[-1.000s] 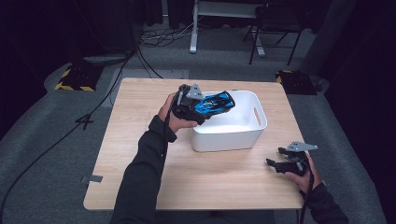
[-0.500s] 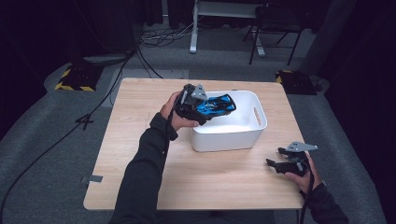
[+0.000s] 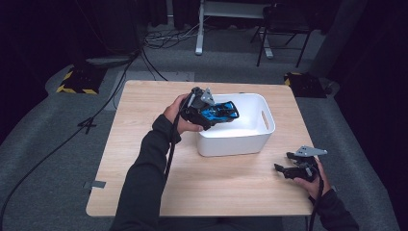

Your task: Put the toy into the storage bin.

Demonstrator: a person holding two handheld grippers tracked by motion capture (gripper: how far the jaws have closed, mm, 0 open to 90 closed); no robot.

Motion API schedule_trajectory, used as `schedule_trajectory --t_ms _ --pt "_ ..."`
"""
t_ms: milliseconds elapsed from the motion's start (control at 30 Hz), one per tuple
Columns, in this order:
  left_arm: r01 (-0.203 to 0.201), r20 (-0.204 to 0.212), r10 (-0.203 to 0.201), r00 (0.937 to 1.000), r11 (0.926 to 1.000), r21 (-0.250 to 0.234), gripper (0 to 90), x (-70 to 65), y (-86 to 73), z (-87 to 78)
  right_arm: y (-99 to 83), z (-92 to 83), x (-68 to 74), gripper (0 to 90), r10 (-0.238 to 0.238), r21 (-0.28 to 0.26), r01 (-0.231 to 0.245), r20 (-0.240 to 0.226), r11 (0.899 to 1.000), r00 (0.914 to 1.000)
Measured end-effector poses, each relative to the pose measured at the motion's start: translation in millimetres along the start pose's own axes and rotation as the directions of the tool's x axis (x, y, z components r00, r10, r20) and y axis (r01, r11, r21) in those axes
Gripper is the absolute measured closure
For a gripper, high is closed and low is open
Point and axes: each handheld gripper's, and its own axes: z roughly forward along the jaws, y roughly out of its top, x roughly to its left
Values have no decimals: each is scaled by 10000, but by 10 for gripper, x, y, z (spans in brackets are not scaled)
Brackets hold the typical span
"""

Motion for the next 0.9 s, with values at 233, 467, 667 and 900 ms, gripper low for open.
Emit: schedule_trajectory --t_ms 233,467,667,900 --pt "-157 191 150 9997 9992 356 247 5 56 15 0 0 0 200 0 2 0 2 10000 10000" --pt "-549 447 509 9977 9942 920 247 -16 141 64 0 0 1 200 4 2 -4 -4 10000 10000" --pt "-826 432 775 9961 9878 1321 247 -37 176 109 0 -1 1 200 4 3 -4 -11 10000 10000" --pt "-1190 392 1130 9928 9661 2292 247 -66 267 158 0 0 1 200 3 4 -3 -15 10000 10000"
